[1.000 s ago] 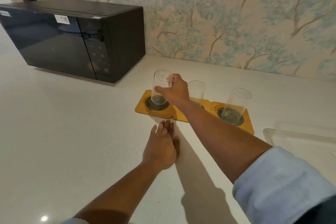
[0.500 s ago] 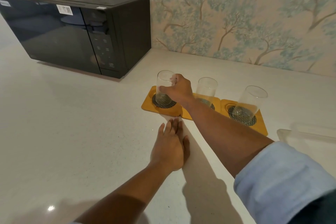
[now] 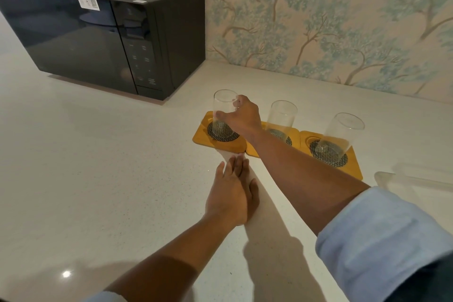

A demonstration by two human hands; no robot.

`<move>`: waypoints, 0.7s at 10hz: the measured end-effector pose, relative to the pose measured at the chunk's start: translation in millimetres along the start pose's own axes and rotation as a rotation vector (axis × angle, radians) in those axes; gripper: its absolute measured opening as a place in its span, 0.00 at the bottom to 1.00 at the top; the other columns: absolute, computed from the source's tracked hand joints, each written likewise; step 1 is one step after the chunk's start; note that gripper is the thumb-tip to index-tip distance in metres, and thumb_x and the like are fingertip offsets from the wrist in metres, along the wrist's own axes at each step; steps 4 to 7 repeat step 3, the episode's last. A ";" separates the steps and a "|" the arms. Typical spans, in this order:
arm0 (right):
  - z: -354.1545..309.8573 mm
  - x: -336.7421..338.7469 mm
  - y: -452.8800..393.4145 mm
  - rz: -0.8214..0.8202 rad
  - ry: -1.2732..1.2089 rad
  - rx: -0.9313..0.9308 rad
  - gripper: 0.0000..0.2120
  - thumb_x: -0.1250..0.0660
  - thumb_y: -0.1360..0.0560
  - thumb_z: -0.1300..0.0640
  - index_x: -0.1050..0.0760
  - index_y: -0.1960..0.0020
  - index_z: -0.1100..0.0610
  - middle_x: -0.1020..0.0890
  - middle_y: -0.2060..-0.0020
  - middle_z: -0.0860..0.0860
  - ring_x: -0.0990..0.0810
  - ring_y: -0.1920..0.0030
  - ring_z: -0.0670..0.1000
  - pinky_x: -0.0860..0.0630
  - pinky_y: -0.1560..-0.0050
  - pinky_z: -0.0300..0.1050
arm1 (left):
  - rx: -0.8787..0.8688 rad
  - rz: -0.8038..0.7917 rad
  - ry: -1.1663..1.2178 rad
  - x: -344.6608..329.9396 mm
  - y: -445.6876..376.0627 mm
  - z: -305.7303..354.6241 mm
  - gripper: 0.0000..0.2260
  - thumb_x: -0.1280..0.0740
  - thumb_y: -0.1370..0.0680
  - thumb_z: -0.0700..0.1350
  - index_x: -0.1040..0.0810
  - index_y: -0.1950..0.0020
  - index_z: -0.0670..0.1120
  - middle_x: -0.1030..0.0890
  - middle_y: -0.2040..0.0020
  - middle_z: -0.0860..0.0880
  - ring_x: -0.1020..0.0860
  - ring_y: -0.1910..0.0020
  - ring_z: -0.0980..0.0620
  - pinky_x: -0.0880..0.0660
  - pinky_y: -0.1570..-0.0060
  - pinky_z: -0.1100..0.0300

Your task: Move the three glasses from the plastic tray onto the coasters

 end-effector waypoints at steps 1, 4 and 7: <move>-2.1 4.9 4.0 0.001 -0.022 -0.019 0.45 0.22 0.35 0.41 0.36 0.27 0.60 0.26 0.32 0.55 0.26 0.33 0.56 0.26 0.41 0.47 | -0.009 -0.004 -0.015 0.1 -0.5 0.8 0.27 0.60 0.18 0.56 0.60 0.21 0.48 0.60 0.20 0.49 0.60 0.22 0.48 0.68 0.32 0.55; -6.1 18.0 14.4 0.039 -0.029 0.012 0.42 0.24 0.32 0.43 0.36 0.26 0.59 0.26 0.31 0.55 0.26 0.32 0.56 0.25 0.36 0.51 | -0.043 0.049 -0.061 -14.6 -4.6 -3.7 0.27 0.59 0.18 0.56 0.60 0.22 0.48 0.57 0.20 0.49 0.59 0.22 0.47 0.68 0.30 0.54; -6.1 18.0 14.4 0.039 -0.029 0.012 0.42 0.24 0.32 0.43 0.36 0.26 0.59 0.26 0.31 0.55 0.26 0.32 0.56 0.25 0.36 0.51 | -0.043 0.049 -0.061 -14.6 -4.6 -3.7 0.27 0.59 0.18 0.56 0.60 0.22 0.48 0.57 0.20 0.49 0.59 0.22 0.47 0.68 0.30 0.54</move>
Point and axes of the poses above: each hand's wrist, its own y-axis away from the middle knuckle, its own x-axis out of the back of the hand, z = x × y, the point moved 3 cm from there along -y, towards the middle knuckle
